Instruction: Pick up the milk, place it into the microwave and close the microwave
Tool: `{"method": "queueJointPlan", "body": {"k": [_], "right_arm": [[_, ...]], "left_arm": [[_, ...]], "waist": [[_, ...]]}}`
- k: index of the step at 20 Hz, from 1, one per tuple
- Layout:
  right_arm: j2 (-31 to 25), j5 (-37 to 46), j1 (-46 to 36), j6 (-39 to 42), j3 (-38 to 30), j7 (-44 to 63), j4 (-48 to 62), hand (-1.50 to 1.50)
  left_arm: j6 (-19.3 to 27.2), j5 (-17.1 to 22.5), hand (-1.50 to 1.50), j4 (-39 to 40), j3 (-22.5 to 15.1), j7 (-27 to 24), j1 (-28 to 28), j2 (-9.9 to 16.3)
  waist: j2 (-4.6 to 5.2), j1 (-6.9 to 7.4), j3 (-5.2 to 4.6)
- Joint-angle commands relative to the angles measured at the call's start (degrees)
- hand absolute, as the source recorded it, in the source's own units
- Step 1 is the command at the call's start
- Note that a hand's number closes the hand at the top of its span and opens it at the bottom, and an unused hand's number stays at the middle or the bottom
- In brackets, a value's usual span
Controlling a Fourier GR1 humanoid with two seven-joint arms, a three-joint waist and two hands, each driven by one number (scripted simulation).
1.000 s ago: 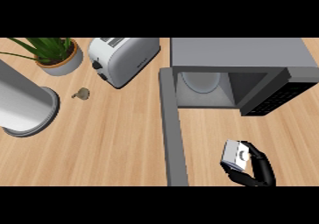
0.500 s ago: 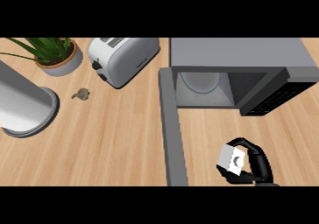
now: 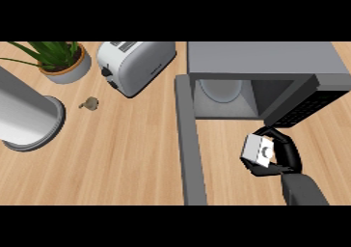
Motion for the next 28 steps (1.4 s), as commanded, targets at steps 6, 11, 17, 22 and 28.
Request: {"method": "queueJointPlan", "body": {"k": [6, 11, 17, 22, 28], "right_arm": [[4.4, 0.5, 1.1, -1.6, 4.5, 9.4, -15.2, 1.5], [7.4, 2.4, 0.2, -7.4, 6.1, 16.8, -20.4, 1.5], [6.9, 2.7, -9.1, -9.6, 4.7, 26.1, -21.3, 1.5], [6.4, 9.2, -19.9, -17.0, 4.7, 28.7, -11.5, 1.5], [5.5, 12.6, -30.4, -22.3, 2.3, 27.5, 3.6, 1.5]], "left_arm": [[2.3, 0.8, -1.5, -2.3, 1.2, 3.2, -2.4, -0.8], [-2.2, -1.3, -1.5, 1.0, 1.2, -0.3, -2.1, -2.6], [-4.9, 3.3, -1.5, 2.2, 5.2, 0.6, -0.4, -0.7], [-2.8, 6.2, -1.5, 3.6, 6.4, 2.0, -2.9, 2.0], [-2.0, 2.4, -1.5, -0.5, 3.7, 3.2, -2.9, -1.0]], "waist": [[-0.1, -0.52, -0.04], [-0.02, -0.37, -0.04], [0.0, 0.01, -0.03], [0.29, 0.7, -0.02], [0.77, 1.68, 0.05]]}}
